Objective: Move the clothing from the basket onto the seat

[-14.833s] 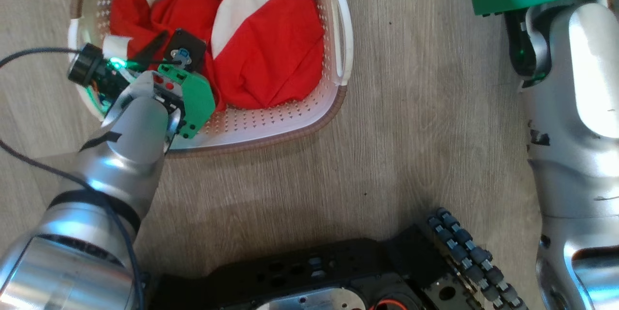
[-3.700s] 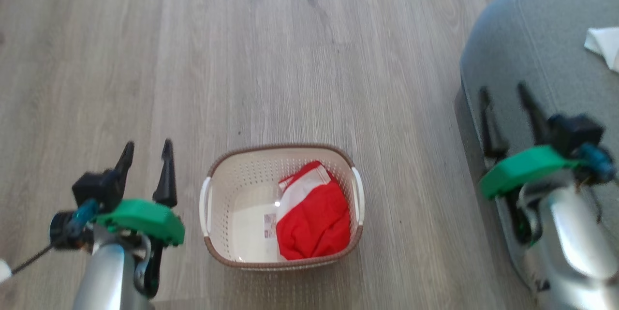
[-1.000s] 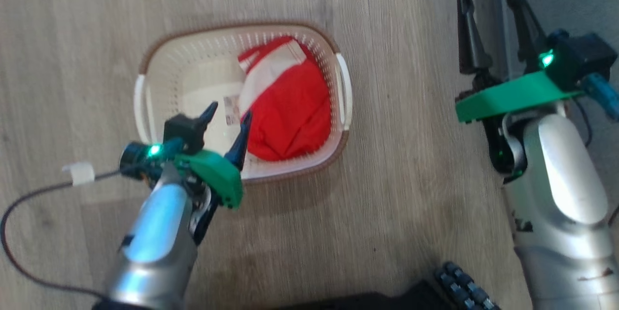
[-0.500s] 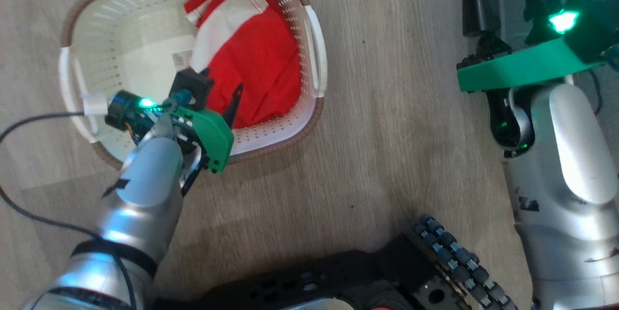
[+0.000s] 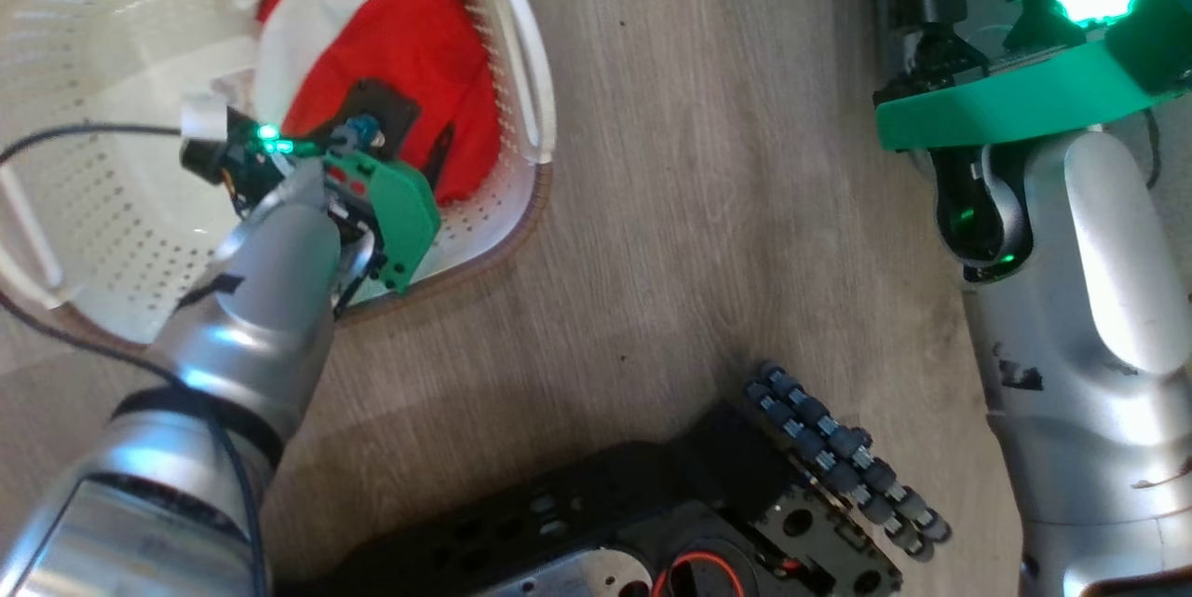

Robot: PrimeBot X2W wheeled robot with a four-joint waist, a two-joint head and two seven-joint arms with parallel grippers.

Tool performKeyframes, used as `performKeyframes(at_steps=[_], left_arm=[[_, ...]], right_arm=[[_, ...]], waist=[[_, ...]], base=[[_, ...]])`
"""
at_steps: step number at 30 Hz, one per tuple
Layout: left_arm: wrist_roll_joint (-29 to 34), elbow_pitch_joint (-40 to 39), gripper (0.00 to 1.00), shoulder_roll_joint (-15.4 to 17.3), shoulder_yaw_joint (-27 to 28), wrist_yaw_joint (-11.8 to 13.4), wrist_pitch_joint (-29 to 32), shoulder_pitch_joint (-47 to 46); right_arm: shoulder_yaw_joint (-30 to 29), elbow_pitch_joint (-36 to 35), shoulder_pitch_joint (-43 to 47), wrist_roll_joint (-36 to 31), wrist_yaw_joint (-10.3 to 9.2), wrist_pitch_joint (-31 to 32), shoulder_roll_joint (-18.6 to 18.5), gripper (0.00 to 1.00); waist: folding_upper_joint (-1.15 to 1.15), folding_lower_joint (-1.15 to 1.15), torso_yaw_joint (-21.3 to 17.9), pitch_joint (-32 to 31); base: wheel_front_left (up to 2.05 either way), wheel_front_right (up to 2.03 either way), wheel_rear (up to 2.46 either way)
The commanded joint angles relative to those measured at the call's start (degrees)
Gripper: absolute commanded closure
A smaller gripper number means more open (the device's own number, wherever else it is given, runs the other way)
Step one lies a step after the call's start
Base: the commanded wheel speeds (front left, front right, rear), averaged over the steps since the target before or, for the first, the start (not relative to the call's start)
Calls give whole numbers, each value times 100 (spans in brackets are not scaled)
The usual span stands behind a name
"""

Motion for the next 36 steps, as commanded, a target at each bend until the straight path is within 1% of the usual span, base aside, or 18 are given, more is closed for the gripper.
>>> performKeyframes(at_steps=[1,4,7,8,11,12,13,16,21,22,23,26,29,30,33,36], left_arm=[[-21,28,0,139,-36,-7,-35,-10],[-4,206,0,217,-232,-7,21,-171],[141,352,0,275,-448,1,126,-279],[196,389,0,282,-512,22,164,-300],[370,477,0,312,-695,205,319,-340],[392,496,0,317,-722,268,362,-348],[392,496,0,317,-722,268,362,-348],[466,535,0,333,-819,392,439,-375],[367,555,0,304,-795,396,274,-410],[339,552,31,295,-790,363,220,-415],[305,537,100,285,-777,335,164,-426],[189,506,100,253,-730,247,57,-441],[92,475,100,260,-677,223,-4,-450],[-23,436,100,277,-583,227,-29,-435],[-209,299,100,227,-447,212,-49,-293],[-353,-9,100,189,-336,197,-53,-57]], right_arm=[[88,-189,123,71,-2,-36,67,0],[81,-218,164,109,-2,-36,67,0],[24,-233,238,99,-2,-36,67,0],[3,-232,259,97,-2,-36,67,0],[-44,-248,311,79,-2,-36,67,0],[-57,-260,326,74,-2,-36,67,0],[-57,-260,326,74,-2,-36,67,0],[-96,-282,349,65,-2,-36,68,0],[-127,-289,345,64,-2,-36,68,0],[-125,-282,334,65,-2,-36,68,0],[-123,-274,323,66,-2,-36,68,0],[-112,-251,268,85,-2,-36,68,0],[-119,-232,206,82,-2,-36,68,0],[-133,-213,163,62,-2,-36,68,0],[-238,-133,169,-68,-2,-36,68,0],[-346,-62,229,-227,-2,-36,68,0]], waist=[[0,0,-144,148],[0,0,-209,222],[0,0,-211,273],[0,0,-208,286],[0,0,-190,324],[0,0,-182,336],[0,0,-182,336],[0,0,-154,369],[0,0,-117,401],[0,0,-113,401],[0,0,-108,397],[0,0,-111,354],[0,0,-126,277],[0,0,-125,201],[0,0,13,-60],[0,0,194,-381]], base=[[0,0,0],[0,0,0],[0,0,0],[0,0,0],[0,0,0],[0,0,0],[0,0,0],[0,0,0],[0,0,0],[0,0,0],[0,0,0],[0,0,0],[0,0,0],[0,0,0],[0,0,0],[0,0,0]])
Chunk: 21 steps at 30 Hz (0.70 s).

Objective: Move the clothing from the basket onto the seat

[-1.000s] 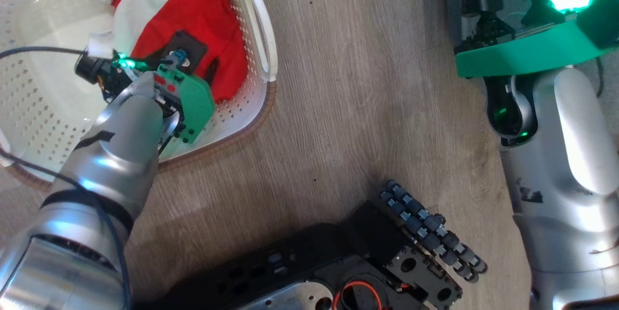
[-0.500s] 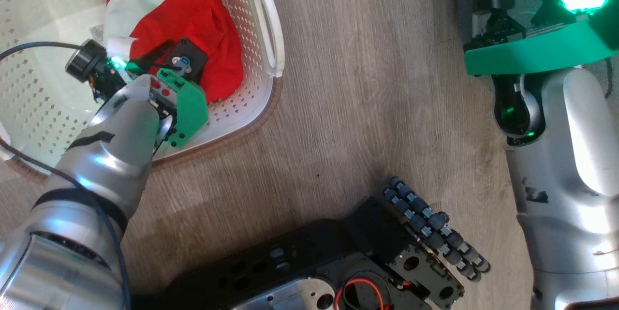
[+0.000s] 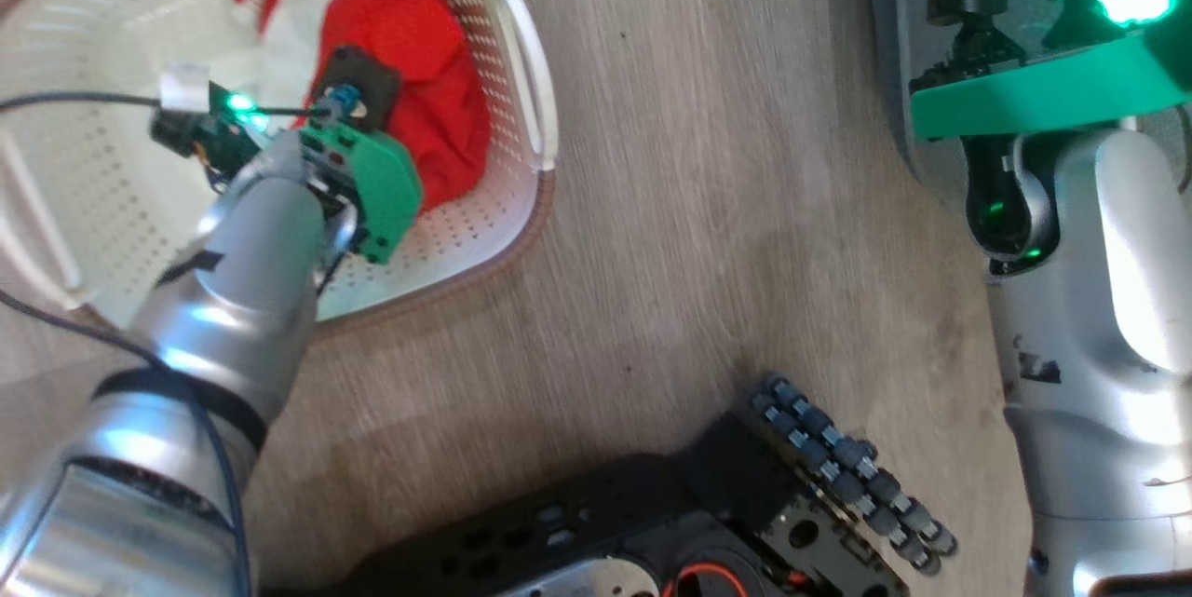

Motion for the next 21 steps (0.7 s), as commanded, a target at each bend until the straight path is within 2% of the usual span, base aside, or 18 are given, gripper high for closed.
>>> performKeyframes(at_steps=[1,9,21], left_arm=[[-96,-222,100,18,155,-8,-71,381],[-341,-886,100,-69,447,-21,-72,1110],[-511,-1690,100,-158,1013,-28,-73,2027]], right_arm=[[4,-102,229,-97,-2,-36,60,0],[-86,170,450,-431,-2,-36,60,0],[9,580,834,-614,-2,-36,60,0]], waist=[[0,0,258,-386],[0,0,696,-1398],[0,0,1060,-2670]], base=[[0,0,0],[0,0,0],[0,0,0]])
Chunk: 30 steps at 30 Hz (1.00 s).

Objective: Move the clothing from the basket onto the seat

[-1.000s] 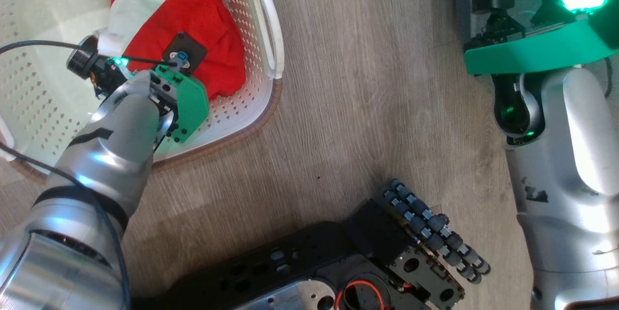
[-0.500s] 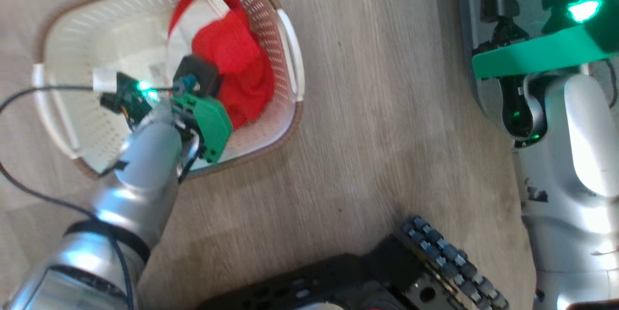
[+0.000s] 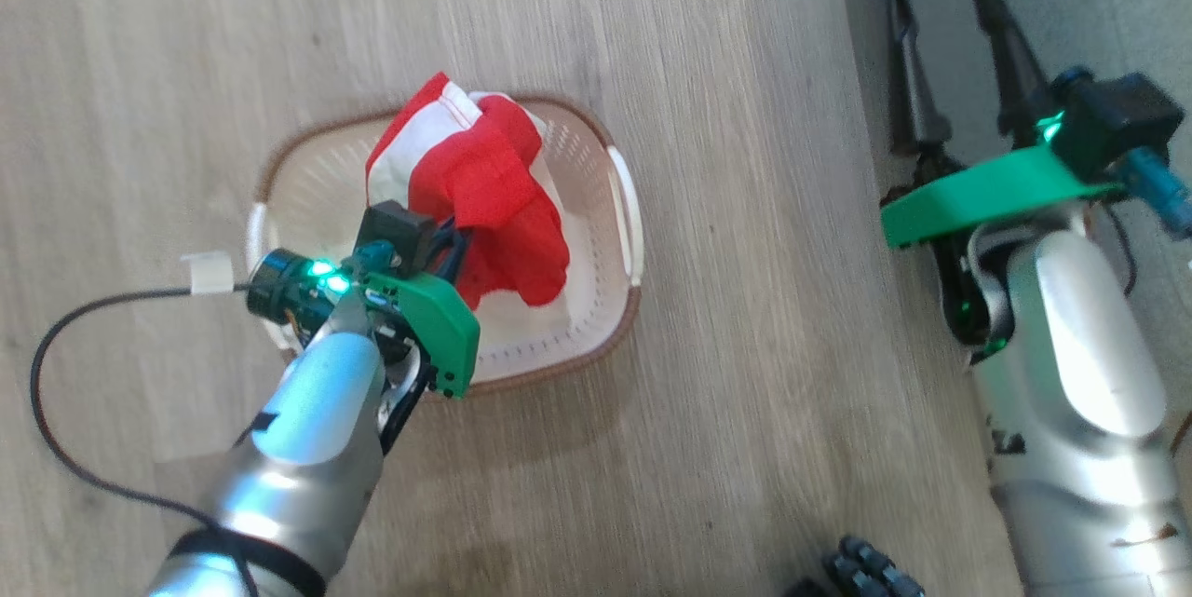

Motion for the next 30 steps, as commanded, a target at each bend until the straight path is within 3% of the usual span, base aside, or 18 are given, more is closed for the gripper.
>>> performKeyframes(at_steps=[1,17,30], left_arm=[[-38,-182,100,60,186,-21,-73,67],[85,-1618,100,-59,953,-108,-73,1153],[55,-3073,100,-102,1175,-165,-73,1238]], right_arm=[[124,-134,126,-57,-2,-37,61,0],[361,374,985,-72,-2,-37,61,0],[451,582,1483,14,-2,-37,55,0]], waist=[[-1,1,216,-404],[-1,1,643,-1898],[-1,1,819,-2579]], base=[[0,0,0],[0,0,0],[0,0,0]])
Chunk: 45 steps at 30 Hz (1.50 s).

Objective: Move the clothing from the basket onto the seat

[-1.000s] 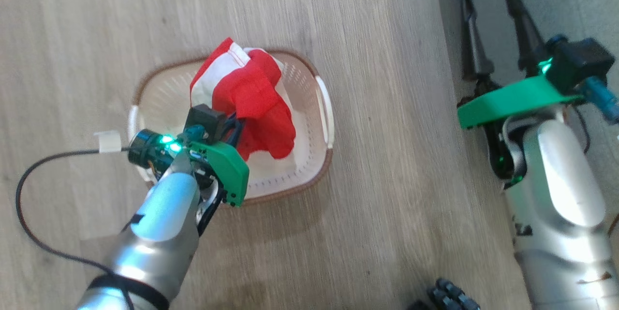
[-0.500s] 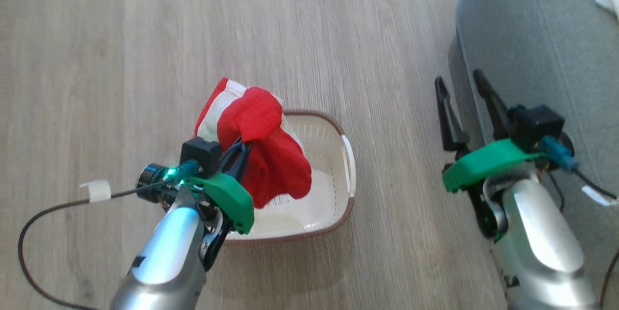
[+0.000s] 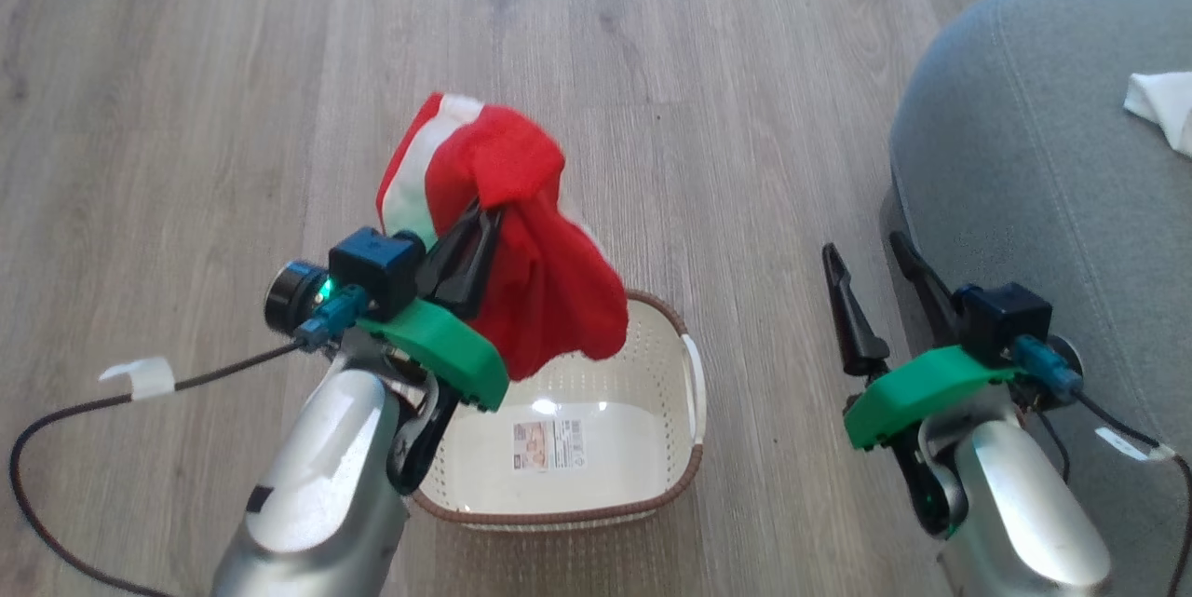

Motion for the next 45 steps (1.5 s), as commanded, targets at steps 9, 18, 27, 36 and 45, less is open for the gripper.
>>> performKeyframes(at_steps=[9,18,27,36,45], left_arm=[[-320,-1342,100,28,-120,-28,-73,-578],[-400,-1975,100,28,-390,93,-73,-820],[-437,-2219,100,27,-566,197,-73,-845],[-549,-2125,100,27,-693,234,-73,-743],[-677,-2101,100,27,-929,276,-73,-713]], right_arm=[[148,-107,127,85,-2,-37,58,0],[155,-67,174,93,-2,-37,60,0],[268,-468,106,325,-2,-37,60,0],[1605,-1903,-353,839,-2,-37,61,0],[2695,-1607,-956,917,-2,-37,61,0]], waist=[[0,1,66,-234],[0,1,31,-247],[0,1,32,-236],[0,1,29,-194],[0,1,164,-193]], base=[[0,0,0],[0,0,0],[0,0,0],[0,0,0],[0,0,0]])
